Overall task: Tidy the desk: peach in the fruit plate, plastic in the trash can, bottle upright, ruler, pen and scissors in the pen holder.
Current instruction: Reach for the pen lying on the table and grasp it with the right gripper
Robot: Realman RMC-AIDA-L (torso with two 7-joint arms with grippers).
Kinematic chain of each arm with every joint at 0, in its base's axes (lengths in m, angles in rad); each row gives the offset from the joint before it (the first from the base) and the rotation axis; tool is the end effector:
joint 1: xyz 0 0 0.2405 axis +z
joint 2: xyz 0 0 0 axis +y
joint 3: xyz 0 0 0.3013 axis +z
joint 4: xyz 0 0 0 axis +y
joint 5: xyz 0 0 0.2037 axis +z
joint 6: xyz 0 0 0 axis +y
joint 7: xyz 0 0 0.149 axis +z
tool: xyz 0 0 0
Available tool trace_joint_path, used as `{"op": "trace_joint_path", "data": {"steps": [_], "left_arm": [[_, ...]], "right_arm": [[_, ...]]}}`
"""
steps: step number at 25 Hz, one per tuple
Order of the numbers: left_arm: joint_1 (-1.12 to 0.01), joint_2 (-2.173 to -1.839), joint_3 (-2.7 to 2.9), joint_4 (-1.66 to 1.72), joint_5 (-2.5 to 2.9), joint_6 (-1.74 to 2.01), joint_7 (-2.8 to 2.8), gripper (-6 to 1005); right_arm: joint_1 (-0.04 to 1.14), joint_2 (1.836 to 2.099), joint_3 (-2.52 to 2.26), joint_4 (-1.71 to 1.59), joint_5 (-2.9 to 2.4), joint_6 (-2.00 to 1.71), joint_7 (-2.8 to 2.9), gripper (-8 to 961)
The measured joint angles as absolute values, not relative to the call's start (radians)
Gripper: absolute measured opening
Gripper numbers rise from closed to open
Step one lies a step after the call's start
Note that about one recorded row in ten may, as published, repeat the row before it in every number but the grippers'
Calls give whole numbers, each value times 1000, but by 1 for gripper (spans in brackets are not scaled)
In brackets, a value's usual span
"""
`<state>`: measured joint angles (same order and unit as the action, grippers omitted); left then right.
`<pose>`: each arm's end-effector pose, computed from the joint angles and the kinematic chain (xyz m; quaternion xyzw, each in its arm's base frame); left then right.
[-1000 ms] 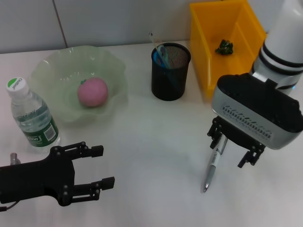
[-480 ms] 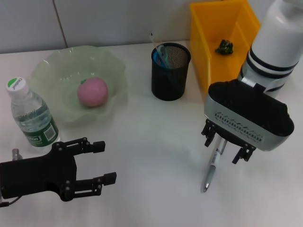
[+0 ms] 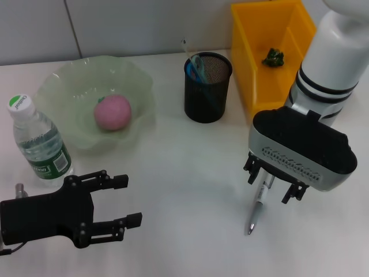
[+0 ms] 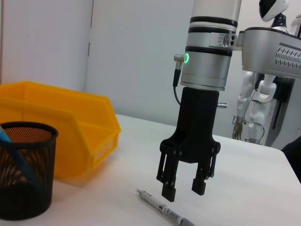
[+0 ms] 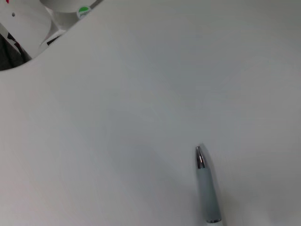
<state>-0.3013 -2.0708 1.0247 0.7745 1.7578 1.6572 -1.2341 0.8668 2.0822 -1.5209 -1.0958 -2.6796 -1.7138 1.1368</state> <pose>-0.3017 0.2748 -0.0361 -0.9539 -0.1319 -0.2589 0.0756 0.1842 0.3792 -0.0581 0.8504 0.3966 0.3077 0.1573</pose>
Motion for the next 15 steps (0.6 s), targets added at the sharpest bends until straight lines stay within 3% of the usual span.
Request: {"op": "trace_joint_path", "data": {"steps": [15], "left_arm": [[-303,-2071,1017,769,1758,1657,-1248,783]], "right_arm": [[872,2085,-1556,-1062,-2675,-1673,1067,681]]}}
